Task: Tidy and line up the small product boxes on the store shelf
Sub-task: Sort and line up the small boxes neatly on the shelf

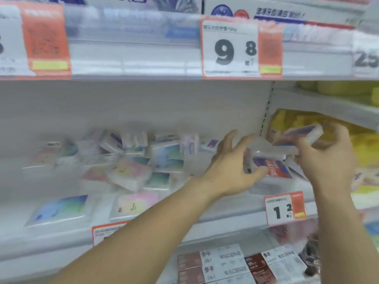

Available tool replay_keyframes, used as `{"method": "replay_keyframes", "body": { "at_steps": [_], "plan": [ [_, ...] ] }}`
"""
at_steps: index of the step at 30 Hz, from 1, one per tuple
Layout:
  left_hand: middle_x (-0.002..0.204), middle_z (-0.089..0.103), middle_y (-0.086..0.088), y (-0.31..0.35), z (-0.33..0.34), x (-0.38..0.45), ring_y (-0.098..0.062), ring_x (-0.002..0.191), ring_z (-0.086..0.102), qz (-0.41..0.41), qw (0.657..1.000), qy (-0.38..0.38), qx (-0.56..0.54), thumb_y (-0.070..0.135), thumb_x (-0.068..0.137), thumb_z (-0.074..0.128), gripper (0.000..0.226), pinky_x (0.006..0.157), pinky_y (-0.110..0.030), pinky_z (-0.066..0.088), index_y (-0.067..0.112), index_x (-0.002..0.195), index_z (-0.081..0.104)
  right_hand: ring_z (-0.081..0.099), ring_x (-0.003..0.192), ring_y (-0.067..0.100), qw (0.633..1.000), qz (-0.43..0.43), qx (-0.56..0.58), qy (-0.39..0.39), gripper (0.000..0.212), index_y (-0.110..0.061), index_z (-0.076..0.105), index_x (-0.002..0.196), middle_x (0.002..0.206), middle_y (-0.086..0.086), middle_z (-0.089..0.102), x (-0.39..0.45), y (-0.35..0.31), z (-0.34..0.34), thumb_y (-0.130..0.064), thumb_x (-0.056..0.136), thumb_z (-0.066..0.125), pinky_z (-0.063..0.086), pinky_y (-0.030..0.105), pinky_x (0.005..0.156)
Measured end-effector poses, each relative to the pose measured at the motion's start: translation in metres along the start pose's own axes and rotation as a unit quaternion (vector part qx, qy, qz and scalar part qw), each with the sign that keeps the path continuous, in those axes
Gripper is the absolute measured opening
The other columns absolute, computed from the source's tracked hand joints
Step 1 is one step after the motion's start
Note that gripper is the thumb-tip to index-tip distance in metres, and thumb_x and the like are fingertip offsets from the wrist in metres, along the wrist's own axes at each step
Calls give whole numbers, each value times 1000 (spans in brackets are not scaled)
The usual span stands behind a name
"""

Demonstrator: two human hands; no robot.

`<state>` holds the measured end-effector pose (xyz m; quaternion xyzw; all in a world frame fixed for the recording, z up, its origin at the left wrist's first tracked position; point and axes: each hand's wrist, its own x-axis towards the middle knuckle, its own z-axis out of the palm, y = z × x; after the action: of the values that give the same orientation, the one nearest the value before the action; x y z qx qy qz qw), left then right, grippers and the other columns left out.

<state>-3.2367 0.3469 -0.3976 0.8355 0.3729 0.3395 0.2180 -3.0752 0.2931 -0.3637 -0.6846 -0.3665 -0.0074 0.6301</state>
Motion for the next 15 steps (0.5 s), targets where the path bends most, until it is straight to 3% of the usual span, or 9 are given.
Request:
{"method": "replay_keyframes", "body": {
  "at_steps": [2, 3, 5, 8, 11, 13, 15],
  "plan": [
    [159, 8, -4, 0, 14, 6, -23, 148, 8, -4, 998, -55, 31, 45, 84, 66, 71, 119, -38, 20, 33, 146, 32, 68, 94, 35, 999, 38, -30, -21, 54, -33, 54, 126, 95, 6, 67, 10, 17, -3, -38, 73, 56, 56, 49, 85],
    [157, 14, -7, 0, 19, 7, -26, 146, 15, -7, 996, -76, 35, 41, 86, 65, 67, 117, -36, 23, 27, 145, 35, 67, 98, 38, 996, 45, -61, -40, 54, -29, 57, 125, 100, 11, 69, 14, 22, -2, -39, 72, 56, 55, 51, 87],
    [147, 34, -11, 1, 27, 6, -27, 135, 36, -15, 995, -97, 21, 35, 92, 60, 58, 110, -30, 30, 19, 143, 39, 60, 110, 41, 980, 55, -156, -110, 45, -16, 65, 123, 112, 21, 68, 20, 24, -1, -36, 83, 58, 50, 45, 93],
    [136, 46, -12, 0, 34, 4, -25, 124, 48, -15, 997, -76, 18, 34, 94, 57, 53, 103, -26, 35, 17, 141, 40, 56, 111, 42, 941, 88, -226, -235, 48, -4, 66, 119, 118, 24, 64, 24, 30, 4, -44, 98, 49, 43, 41, 87],
    [131, 45, -9, -3, 39, 4, -24, 117, 53, -15, 999, -51, 10, 40, 91, 59, 52, 100, -25, 38, 22, 137, 41, 57, 109, 37, 912, 109, -248, -307, 53, -7, 58, 127, 120, 20, 63, 20, 36, 3, -49, 96, 52, 37, 34, 79],
    [129, 47, -8, -5, 43, 4, -23, 113, 54, -18, 999, -49, 8, 42, 90, 61, 53, 95, -24, 40, 23, 135, 40, 57, 115, 35, 920, 88, -230, -306, 51, -17, 54, 135, 125, 16, 65, 20, 41, 0, -50, 96, 51, 41, 35, 83],
    [128, 52, -7, -7, 48, 5, -21, 111, 56, -21, 999, -49, -10, 42, 88, 63, 54, 91, -25, 42, 22, 133, 39, 60, 111, 32, 932, 46, -218, -287, 44, -25, 59, 130, 117, 12, 70, 22, 45, -6, -52, 95, 52, 45, 38, 90]
  ]
}}
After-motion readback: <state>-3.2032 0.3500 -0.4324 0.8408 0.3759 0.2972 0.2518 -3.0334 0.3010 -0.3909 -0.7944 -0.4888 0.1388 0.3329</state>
